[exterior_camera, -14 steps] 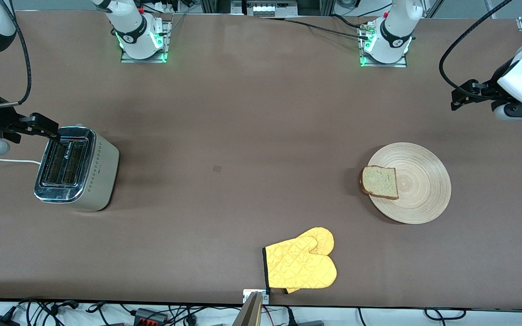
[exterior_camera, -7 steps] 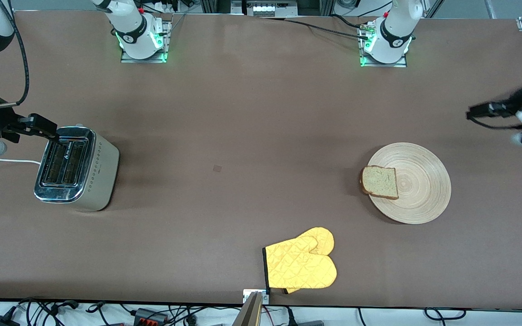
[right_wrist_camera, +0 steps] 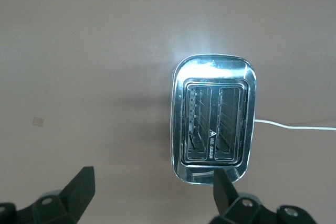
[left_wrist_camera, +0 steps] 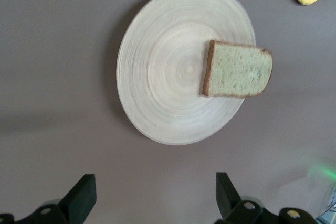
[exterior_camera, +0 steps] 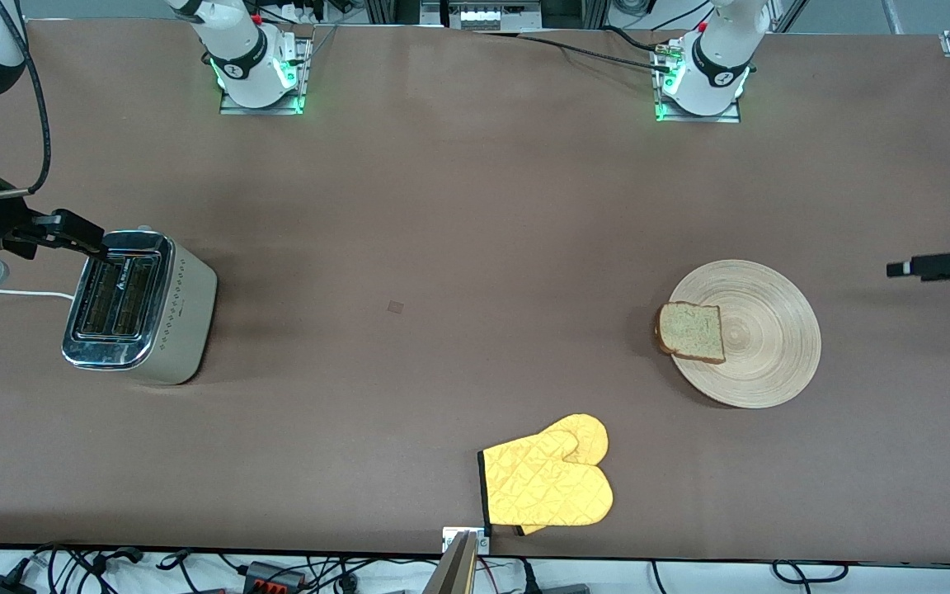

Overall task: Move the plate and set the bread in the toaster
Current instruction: 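Reach the left gripper to the wooden plate's rim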

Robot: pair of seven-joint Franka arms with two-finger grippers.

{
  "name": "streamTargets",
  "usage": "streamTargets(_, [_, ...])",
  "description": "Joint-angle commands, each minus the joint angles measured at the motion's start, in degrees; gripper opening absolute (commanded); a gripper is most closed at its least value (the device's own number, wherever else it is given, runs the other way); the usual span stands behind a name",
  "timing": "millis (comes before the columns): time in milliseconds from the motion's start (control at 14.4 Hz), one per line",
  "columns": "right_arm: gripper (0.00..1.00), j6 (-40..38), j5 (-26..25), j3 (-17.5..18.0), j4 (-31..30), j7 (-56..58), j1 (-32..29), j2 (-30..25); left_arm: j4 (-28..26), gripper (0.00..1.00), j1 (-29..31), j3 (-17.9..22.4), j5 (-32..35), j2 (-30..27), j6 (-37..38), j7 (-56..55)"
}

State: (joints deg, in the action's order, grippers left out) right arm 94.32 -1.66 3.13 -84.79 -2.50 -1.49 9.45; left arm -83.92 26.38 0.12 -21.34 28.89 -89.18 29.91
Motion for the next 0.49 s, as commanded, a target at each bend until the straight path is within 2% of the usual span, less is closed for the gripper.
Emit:
streamTargets(0, [1.0,0.0,-0.4,0.2,-0.1,-1.0,-0.1,-0.3,2.9,1.0,2.8,-0.5,-7.6,7.9,-1.4,9.1])
streamTargets(278, [1.0,0.1,-0.4,0.3,-0.1,-0.9,0.0,-0.3,2.8,0.96,4.7,-0.5,-15.6,17.5,-3.7,14.4])
streamTargets(417, [1.0,0.0,-0.4,0.4,-0.1,-0.9,0.1,-0.3,2.5,0.9,4.7,-0.5,-16.6,19.3,-6.6,15.4])
